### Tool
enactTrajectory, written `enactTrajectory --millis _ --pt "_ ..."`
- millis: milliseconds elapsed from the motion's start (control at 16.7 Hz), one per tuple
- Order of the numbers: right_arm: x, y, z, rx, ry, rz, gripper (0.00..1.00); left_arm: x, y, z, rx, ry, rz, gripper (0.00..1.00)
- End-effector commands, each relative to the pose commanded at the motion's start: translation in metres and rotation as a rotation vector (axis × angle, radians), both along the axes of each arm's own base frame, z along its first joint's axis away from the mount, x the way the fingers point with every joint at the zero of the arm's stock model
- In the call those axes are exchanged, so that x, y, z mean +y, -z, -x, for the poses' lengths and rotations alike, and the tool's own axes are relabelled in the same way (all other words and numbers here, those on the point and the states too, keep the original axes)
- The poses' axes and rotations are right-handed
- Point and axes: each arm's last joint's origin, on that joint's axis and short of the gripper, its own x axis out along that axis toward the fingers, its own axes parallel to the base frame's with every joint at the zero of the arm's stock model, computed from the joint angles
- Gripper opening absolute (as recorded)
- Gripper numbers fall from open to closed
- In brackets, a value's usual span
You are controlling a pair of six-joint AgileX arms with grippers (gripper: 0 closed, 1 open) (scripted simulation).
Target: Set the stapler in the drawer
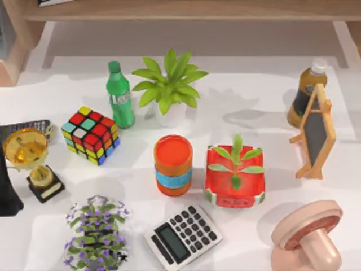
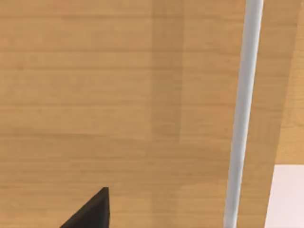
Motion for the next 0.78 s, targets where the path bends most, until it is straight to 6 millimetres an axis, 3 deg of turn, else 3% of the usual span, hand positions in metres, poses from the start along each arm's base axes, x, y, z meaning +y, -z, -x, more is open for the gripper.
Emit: enactTrajectory --millis 240,480,780 --pt "0.001 0.0 -0.02 0.0 -0.001 0.0 1.0 0.0 0.0 0.0 0.0 0.0 0.0 1.0" --pt "0.001 0.0 -0.021 0.0 -0.001 0.0 1.0 0.0 0.0 0.0 0.0 0.0 0.0 1.0" --pt "0.001 0.0 -0.021 0.0 -0.001 0.0 0.62 0.0 0.0 0.0 0.0 0.0 0.0 1.0"
